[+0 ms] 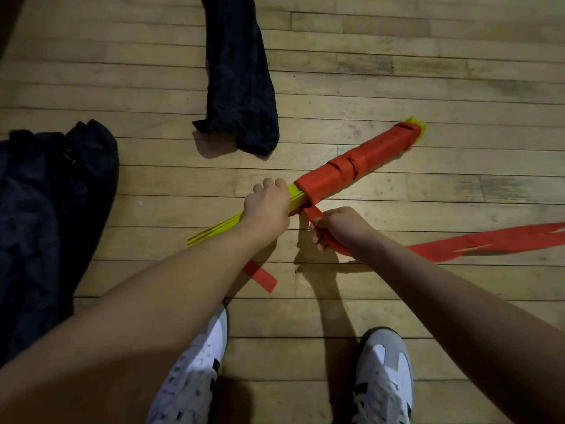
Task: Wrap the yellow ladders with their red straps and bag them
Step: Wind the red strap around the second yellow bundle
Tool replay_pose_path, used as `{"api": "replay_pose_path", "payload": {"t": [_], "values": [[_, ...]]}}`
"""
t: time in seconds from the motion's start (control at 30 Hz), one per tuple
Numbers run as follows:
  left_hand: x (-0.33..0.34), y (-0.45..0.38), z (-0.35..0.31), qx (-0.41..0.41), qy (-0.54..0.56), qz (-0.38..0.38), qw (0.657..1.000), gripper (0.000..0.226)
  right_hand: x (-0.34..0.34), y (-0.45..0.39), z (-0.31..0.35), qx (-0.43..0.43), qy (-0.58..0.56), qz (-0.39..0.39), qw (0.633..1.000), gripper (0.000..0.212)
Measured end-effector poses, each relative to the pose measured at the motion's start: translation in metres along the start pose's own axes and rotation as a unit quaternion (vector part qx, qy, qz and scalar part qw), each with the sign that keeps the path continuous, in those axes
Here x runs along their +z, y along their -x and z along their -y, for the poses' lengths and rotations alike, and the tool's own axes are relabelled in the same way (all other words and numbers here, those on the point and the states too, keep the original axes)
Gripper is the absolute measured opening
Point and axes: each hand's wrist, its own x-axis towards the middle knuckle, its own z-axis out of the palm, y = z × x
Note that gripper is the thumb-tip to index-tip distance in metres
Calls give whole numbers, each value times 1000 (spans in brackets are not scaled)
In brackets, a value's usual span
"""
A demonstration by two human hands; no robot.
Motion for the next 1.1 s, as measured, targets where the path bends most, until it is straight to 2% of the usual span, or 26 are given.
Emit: {"api": "replay_pose_path", "payload": {"t": [0.13,0.2,0.27,0.37,0.5,0.57,0.67,0.8,0.93,1.1], "values": [[-2,-7,-1,22,-37,-41,998,45,-3,-1,2,-4,-12,23,1000,25],[-1,-4,-2,66,-77,-70,992,41,-2,-2,0,0,-20,36,999,25],[5,-1,0,111,-116,-90,983,37,-2,-4,-3,5,-37,36,999,19],[12,2,4,126,-117,-116,978,31,-4,-7,-10,18,-72,32,997,12],[23,15,8,174,-111,-55,977,31,-7,-6,-14,20,-93,20,995,15],[29,26,9,161,-103,-37,981,32,-8,-3,-17,22,-96,22,995,16],[31,33,8,120,-68,-16,990,46,-10,1,-22,35,-87,25,995,14],[19,29,2,60,12,2,998,56,-12,8,-22,39,-33,44,998,8],[15,22,2,60,-24,-8,998,55,-16,10,-18,31,7,91,995,4],[1,4,6,55,-67,-27,996,53,-20,12,-15,59,-64,162,983,12]]}}
